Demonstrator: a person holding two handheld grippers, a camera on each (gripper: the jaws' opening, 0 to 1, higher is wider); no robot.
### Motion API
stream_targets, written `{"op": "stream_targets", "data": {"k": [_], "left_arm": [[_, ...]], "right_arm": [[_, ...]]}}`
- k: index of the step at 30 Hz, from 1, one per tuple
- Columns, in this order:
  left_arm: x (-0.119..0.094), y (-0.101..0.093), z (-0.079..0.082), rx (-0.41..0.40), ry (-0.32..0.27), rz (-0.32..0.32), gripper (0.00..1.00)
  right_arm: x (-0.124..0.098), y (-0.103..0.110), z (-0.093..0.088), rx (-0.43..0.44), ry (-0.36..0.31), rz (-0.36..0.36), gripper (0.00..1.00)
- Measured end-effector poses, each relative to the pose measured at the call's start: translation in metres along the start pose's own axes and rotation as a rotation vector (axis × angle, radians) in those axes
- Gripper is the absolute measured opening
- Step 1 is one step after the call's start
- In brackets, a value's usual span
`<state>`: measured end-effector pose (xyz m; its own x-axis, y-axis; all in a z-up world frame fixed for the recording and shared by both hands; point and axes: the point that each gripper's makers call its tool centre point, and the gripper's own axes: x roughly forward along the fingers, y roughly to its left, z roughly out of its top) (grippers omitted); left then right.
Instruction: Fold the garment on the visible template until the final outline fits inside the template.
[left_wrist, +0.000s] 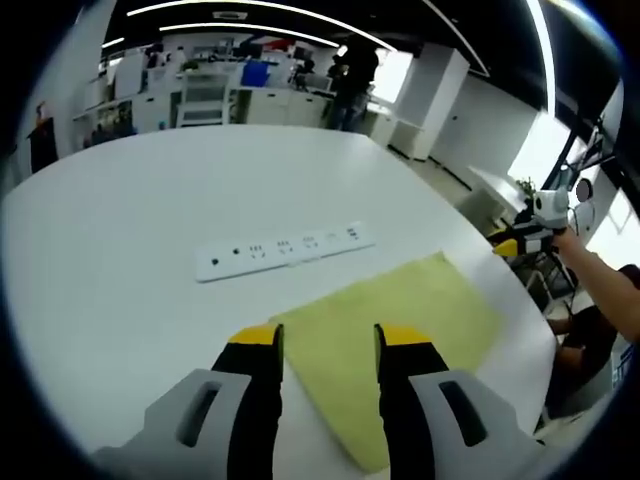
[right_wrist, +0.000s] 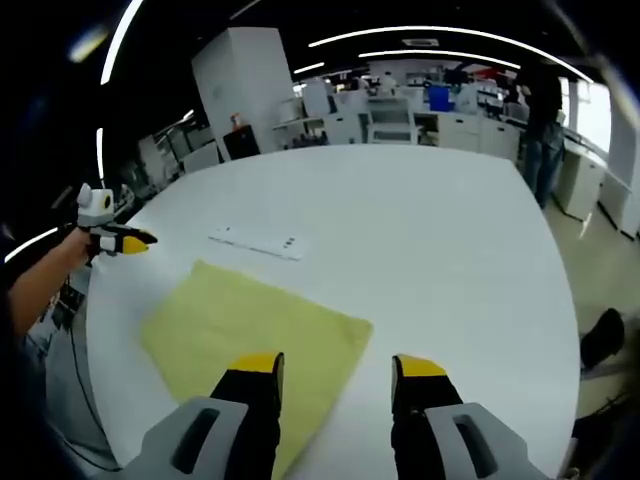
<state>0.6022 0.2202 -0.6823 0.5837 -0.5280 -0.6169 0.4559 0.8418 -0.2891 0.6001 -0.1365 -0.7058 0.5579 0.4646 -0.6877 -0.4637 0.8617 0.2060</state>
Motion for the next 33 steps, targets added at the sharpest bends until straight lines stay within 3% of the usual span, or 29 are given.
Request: {"op": "stream_targets", "data": {"k": [4, 10, 24, 33], "left_arm": [[-0.005, -0.009, 0.001, 0.058, -0.002, -0.013, 0.33], [-0.009, -0.026, 0.001, 0.047, -0.025, -0.078, 0.32], [-0.022, -0.039, -0.023, 0.04, -0.001, -0.084, 0.31], [-0.028, -0.058, -0.035, 0.06, -0.013, -0.121, 0.28]], "right_arm": [[-0.006, 0.004, -0.004, 0.0, -0.003, 0.007, 0.38], [-0.014, 0.014, -0.007, -0.029, -0.013, 0.028, 0.38], [-0.034, 0.02, -0.039, -0.036, -0.021, 0.053, 0.38], [-0.042, 0.021, -0.054, -0.041, -0.029, 0.077, 0.37]]}}
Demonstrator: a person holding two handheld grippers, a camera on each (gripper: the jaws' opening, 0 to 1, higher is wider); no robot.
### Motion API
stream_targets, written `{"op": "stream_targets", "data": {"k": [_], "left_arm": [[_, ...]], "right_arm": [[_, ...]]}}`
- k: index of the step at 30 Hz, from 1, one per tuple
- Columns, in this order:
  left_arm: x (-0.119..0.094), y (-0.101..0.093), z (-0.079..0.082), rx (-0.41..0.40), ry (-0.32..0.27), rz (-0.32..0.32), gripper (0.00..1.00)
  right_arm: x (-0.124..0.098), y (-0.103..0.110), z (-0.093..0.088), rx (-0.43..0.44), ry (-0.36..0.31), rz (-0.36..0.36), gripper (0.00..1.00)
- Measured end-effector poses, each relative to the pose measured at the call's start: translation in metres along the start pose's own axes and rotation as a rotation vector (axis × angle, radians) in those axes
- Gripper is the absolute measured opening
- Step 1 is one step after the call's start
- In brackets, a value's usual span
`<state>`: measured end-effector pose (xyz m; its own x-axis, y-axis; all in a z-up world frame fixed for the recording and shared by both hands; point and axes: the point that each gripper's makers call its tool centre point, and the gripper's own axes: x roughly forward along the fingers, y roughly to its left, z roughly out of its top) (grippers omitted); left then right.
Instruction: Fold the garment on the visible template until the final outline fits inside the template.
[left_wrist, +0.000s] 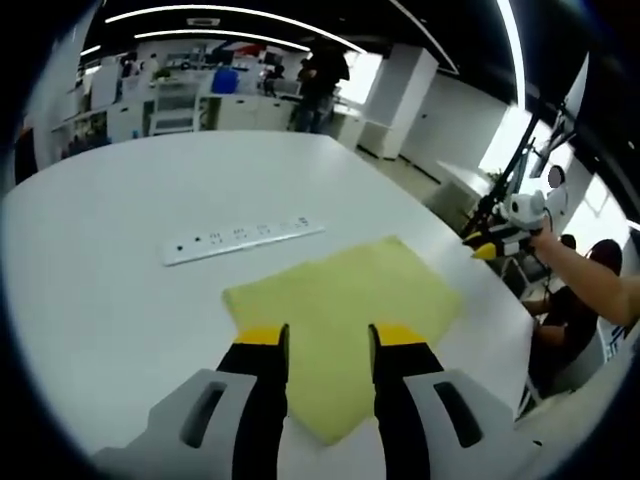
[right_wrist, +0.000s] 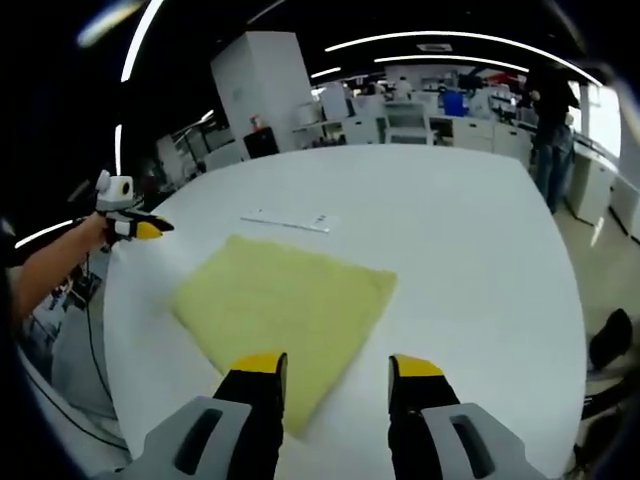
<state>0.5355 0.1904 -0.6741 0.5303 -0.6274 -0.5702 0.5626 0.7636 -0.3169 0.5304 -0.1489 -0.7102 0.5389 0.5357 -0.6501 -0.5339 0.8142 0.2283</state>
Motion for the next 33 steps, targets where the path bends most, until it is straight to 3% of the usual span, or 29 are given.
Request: {"op": "stream_targets", "data": {"k": [5, 17, 33], "left_arm": [[0.0, -0.008, -0.015, 0.016, 0.018, -0.018, 0.27], [-0.009, -0.004, -0.046, 0.003, 0.034, -0.007, 0.24], [-0.005, -0.006, -0.096, -0.005, 0.093, -0.023, 0.24]], "right_arm": [[0.002, 0.004, -0.01, -0.015, 0.008, 0.021, 0.36], [0.005, 0.014, -0.037, -0.016, 0.034, 0.045, 0.33], [0.013, 0.028, -0.073, -0.028, 0.087, 0.075, 0.27]]}}
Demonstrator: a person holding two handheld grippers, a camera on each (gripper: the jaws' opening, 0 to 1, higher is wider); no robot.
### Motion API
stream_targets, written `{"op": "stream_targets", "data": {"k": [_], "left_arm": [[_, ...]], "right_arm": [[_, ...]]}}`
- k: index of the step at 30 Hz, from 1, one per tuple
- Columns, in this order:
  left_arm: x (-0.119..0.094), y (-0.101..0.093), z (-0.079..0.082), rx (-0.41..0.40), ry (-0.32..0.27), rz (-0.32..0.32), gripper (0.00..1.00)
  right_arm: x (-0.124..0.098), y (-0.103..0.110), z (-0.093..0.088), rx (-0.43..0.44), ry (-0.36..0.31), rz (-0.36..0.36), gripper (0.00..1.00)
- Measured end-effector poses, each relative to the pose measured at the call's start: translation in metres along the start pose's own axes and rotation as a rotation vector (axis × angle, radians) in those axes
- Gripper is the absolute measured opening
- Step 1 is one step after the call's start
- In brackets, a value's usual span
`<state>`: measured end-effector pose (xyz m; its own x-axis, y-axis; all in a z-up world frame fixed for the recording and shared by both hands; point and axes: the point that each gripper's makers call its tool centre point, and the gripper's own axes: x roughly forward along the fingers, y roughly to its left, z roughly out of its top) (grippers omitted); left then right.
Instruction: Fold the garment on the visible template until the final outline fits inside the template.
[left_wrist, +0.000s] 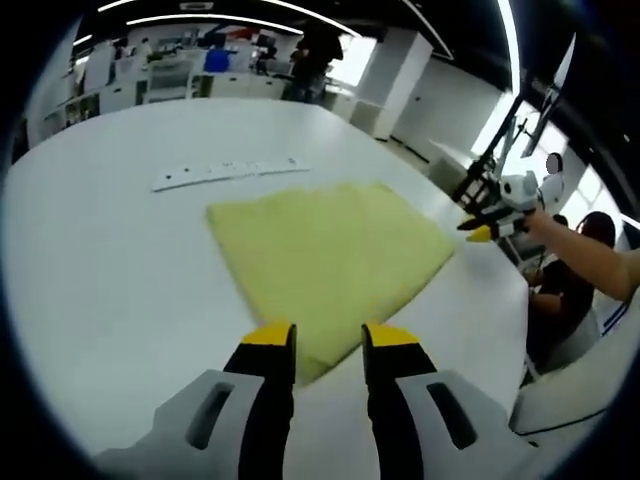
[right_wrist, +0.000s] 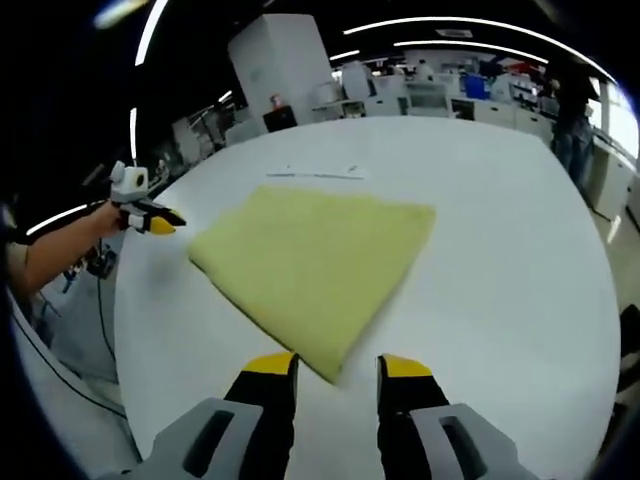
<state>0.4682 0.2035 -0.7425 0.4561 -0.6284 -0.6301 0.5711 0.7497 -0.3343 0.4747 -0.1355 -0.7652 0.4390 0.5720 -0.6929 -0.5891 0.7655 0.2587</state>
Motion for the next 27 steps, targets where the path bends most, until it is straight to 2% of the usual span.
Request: {"op": "stream_targets", "data": {"k": [14, 20, 27], "left_arm": [[0.01, 0.01, -0.037, 0.009, 0.056, 0.028, 0.22], [0.015, 0.015, -0.04, 0.03, 0.044, 0.064, 0.23], [0.02, 0.012, -0.039, 0.048, 0.031, 0.035, 0.13]], "right_arm": [[0.013, 0.01, -0.014, -0.011, 0.016, 0.022, 0.24], [0.014, 0.009, -0.017, -0.036, 0.011, 0.017, 0.22], [0.02, 0.013, -0.022, -0.053, 0.016, 0.039, 0.12]]}}
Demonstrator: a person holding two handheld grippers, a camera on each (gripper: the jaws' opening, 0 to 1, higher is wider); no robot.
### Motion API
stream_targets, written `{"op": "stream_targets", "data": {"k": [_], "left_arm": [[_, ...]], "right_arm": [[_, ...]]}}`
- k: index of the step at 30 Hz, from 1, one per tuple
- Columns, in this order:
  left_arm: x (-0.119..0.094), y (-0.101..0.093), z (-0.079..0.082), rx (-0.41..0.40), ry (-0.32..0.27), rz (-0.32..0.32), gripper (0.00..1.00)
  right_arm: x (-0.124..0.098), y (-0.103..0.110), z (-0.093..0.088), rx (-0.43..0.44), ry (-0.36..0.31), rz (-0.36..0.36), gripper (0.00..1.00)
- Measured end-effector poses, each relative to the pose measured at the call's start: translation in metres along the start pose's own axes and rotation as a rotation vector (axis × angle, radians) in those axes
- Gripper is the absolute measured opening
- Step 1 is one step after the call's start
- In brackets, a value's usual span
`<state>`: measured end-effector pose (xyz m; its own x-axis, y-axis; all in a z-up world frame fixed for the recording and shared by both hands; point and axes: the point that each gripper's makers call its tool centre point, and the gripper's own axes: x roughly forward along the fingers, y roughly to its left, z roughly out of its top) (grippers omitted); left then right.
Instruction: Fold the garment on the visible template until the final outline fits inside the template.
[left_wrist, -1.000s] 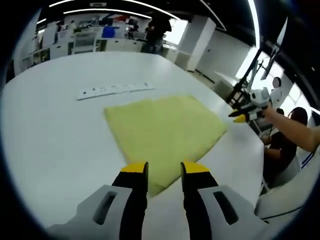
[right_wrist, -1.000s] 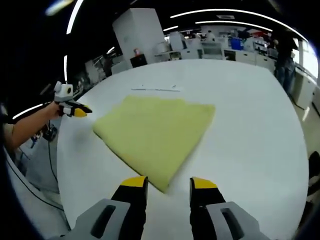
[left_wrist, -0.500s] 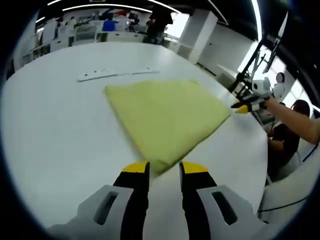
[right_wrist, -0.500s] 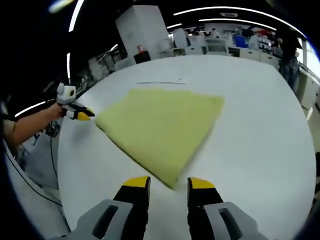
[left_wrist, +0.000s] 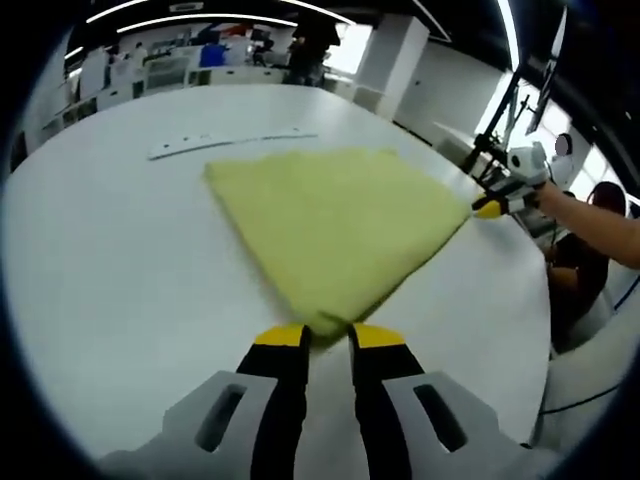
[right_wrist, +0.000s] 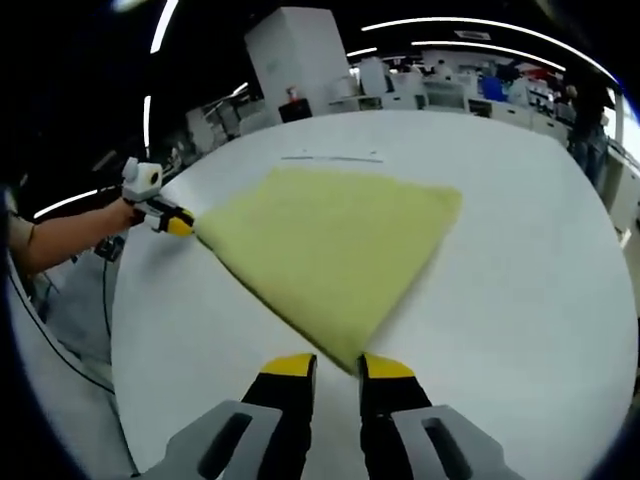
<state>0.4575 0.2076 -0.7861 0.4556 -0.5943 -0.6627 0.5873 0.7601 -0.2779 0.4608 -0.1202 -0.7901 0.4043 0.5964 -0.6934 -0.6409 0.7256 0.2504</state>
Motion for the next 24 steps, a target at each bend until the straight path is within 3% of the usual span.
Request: {"op": "stream_targets", "data": {"k": [8, 24], "left_arm": [[0.001, 0.001, 0.001, -0.007, -0.014, -0.02, 0.0], [-0.004, 0.005, -0.005, 0.026, 0.01, -0.025, 0.0]], "right_arm": [[0.001, -0.003, 0.002, -0.011, -0.006, -0.009, 0.01], [-0.002, -0.013, 0.001, -0.007, -0.014, -0.021, 0.0]]}}
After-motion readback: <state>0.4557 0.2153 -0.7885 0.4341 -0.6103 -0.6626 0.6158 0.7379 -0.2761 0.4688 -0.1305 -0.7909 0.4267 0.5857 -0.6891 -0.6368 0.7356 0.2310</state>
